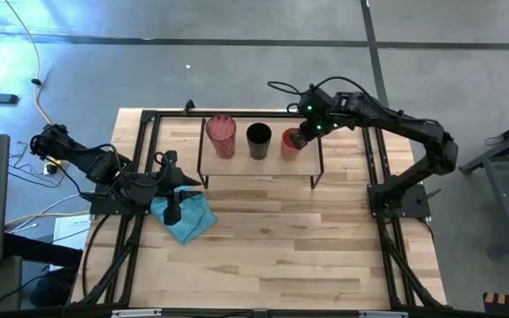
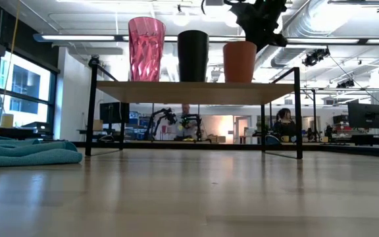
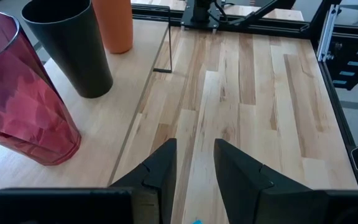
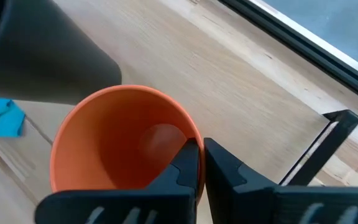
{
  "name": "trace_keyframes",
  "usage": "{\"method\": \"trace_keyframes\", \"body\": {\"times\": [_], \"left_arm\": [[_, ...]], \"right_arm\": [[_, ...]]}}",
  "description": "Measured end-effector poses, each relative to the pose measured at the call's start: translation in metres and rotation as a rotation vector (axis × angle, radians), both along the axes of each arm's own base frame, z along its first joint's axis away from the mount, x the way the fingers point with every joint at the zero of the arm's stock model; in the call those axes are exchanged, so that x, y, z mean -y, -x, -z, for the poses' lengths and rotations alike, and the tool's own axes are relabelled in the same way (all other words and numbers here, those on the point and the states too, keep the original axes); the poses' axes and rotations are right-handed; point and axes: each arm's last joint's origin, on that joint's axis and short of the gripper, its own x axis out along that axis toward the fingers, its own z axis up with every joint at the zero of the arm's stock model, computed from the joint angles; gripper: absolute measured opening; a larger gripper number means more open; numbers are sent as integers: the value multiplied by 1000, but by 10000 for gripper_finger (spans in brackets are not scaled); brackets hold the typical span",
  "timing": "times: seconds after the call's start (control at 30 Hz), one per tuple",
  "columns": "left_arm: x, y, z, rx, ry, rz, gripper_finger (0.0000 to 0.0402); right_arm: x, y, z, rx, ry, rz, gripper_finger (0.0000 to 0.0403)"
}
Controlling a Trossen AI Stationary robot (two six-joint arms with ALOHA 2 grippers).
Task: Stack small to large cups/mugs on shelf
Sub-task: Put the orange cup on the shelf
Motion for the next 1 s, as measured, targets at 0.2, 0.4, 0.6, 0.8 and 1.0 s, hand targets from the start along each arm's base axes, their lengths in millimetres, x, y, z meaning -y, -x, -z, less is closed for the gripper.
{"method": "trace_keyframes", "body": {"times": [0.2,0.4,0.6,0.8,1.0], "left_arm": [[0,0,0,3,7,-4,97],[0,0,0,5,14,-10,97],[0,0,0,4,14,-10,97],[0,0,0,4,14,-10,97],[0,0,0,3,14,-10,97]], "right_arm": [[2,-5,4,-5,-5,-6,0],[1,-1,-2,-51,12,-11,0],[1,1,-12,-47,35,-9,0],[2,-2,-8,-65,22,-13,0],[4,-9,-2,-71,7,-29,0]]}}
